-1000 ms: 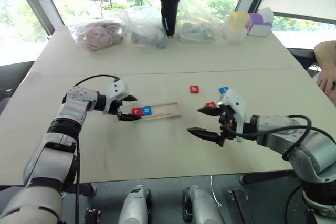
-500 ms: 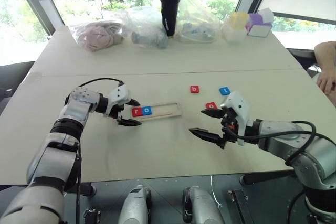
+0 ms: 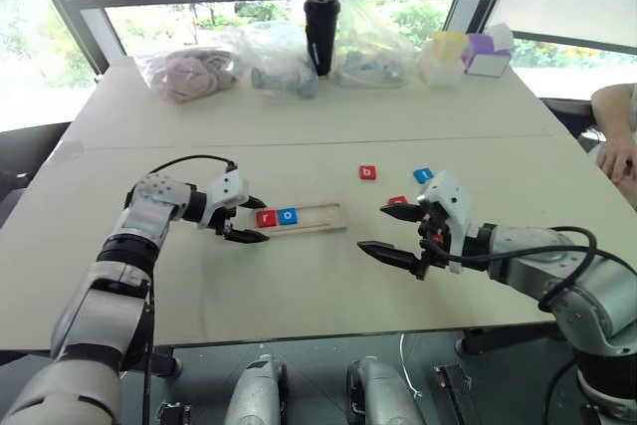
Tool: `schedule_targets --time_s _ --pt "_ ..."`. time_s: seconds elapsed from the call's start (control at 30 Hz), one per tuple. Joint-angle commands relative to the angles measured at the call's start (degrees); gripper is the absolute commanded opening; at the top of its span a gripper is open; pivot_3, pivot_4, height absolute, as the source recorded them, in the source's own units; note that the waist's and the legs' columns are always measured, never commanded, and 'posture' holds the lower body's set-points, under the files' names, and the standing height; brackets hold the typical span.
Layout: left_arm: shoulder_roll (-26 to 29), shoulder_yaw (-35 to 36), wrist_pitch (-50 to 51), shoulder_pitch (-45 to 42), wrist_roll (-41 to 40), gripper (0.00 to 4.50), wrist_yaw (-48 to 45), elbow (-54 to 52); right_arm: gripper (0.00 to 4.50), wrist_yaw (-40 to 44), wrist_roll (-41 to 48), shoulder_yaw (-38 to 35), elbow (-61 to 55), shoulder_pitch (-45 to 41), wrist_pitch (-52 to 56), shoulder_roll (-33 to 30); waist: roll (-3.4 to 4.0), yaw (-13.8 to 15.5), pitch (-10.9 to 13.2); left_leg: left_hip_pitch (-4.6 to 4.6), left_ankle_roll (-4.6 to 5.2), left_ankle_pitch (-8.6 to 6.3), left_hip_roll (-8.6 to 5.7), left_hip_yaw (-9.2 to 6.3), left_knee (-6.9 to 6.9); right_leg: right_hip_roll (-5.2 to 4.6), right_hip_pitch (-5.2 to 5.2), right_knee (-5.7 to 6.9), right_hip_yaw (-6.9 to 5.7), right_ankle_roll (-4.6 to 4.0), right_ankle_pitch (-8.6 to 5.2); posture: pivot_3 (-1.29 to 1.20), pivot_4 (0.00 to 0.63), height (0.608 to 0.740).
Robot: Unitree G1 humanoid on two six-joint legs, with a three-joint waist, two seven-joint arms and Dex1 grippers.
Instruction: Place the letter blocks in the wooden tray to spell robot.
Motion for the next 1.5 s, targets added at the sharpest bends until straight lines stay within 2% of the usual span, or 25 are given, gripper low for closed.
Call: schedule_targets --time_s 0.03,0.2,0.6,0.67,0.7,0.87,0.97,1.1,1.27,1.37,1.5 --pt "-1.08 -1.46 -1.14 0.4 1.34 3.13 -0.83 -1.97 4.5 0.49 -0.66 -0.63 -0.15 -0.44 -1.76 -0.36 0.0 0.03 0.0 0.0 0.0 0.0 0.0 0.0 0.0 -0.01 0.0 0.0 0.0 0.0 0.0 0.0 0.15 0.74" --pt "-2.51 -2.48 -1.97 -0.52 1.82 3.13 -2.23 -3.54 4.5 0.64 -1.04 -0.79 0.14 -0.09 -2.36 -0.41 0.0 0.08 0.0 -0.05 0.0 0.0 -0.03 0.01 0.0 -0.04 0.01 -0.06 0.0 0.0 0.0 0.0 0.15 0.74" --pt "-4.42 -4.39 -5.42 -1.5 4.6 3.13 -2.21 0.6 4.5 -0.48 -0.97 -1.54 -0.99 1.78 -2.25 -0.03 0.0 0.06 0.0 -0.06 0.01 0.0 -0.03 -0.02 0.0 -0.03 0.0 -0.07 0.0 0.01 0.0 0.0 0.15 0.74" --pt "-4.3 -4.62 -6.31 -1.56 4.85 4.15 -2.42 0.99 4.5 -0.57 -1.02 -1.46 -0.9 1.8 -2.3 0.02 0.0 0.05 0.0 -0.05 0.01 0.0 -0.02 -0.02 0.0 -0.03 0.0 -0.07 0.0 0.0 0.0 0.0 0.15 0.74" --pt "-4.28 -4.62 -6.31 -1.58 4.83 4.46 -2.62 1.15 4.5 -0.61 -1.04 -1.35 -0.83 1.81 -2.33 0.08 0.0 0.04 0.0 -0.04 0.0 0.0 -0.02 -0.03 0.0 -0.03 0.01 -0.06 0.0 0.0 0.0 0.0 0.15 0.74" --pt "-3.53 -4.04 -6.17 -1.82 5.73 4.49 0.52 1.56 4.5 -0.34 -1.29 -0.83 -0.29 1.97 -2.59 0.09 0.0 0.03 0.0 -0.04 0.01 0.0 -0.02 -0.04 -0.03 -0.03 0.01 -0.08 0.0 0.01 -0.01 0.0 0.15 0.74" --pt "-1.0 -2.19 -4.34 -1.27 3.71 4.49 -0.89 -1.08 4.5 -0.15 -1.79 -0.74 0.13 2.03 -2.94 -0.23 -0.01 -0.08 0.0 -0.02 0.01 0.0 -0.02 -0.05 -0.03 -0.02 0.01 -0.07 -0.01 0.0 0.0 0.0 0.15 0.74" --pt "4.04 4.43 11.77 1.52 -6.45 4.49 -5.59 -14.3 4.5 0.55 -1.75 -2.26 0.82 2.22 -3.28 -0.87 -0.04 -1.25 0.04 -0.03 0.0 -0.01 0.07 -0.03 -0.11 0.05 -0.11 -0.03 0.01 -0.01 0.0 0.0 0.15 0.74" --pt "9.64 11.7 33.89 7.94 -17.38 4.49 -2.91 -35.12 4.5 -0.15 -1.7 -4.4 2.34 0.62 -4.71 0.36 -0.03 -1.43 0.05 -0.37 0.01 0.0 0.08 -0.08 -0.17 0.08 -0.43 0.01 0.04 0.04 -0.02 0.0 0.15 0.74" --pt "11.41 16.74 41.55 14.12 -21.36 4.49 2.82 -45.66 4.5 -7.62 -4.15 -3.76 8.63 -7.43 -3.6 5.66 -0.02 -1.83 0.05 -0.37 0.01 0.0 0.02 -0.07 -0.11 0.06 -0.39 -0.01 0.06 0.07 -0.03 0.0 0.15 0.74" --pt "10.84 22.07 49.75 21.89 -25.64 4.49 12.53 -59.4 4.5 -22.25 -12.89 -0.82 28.54 -20.53 0.14 17.26 -0.05 -2.5 0.06 -0.19 -0.02 0.02 0.05 0.03 -0.1 0.06 -0.38 0.07 0.15 -0.02 0.04 0.0 0.15 0.74"
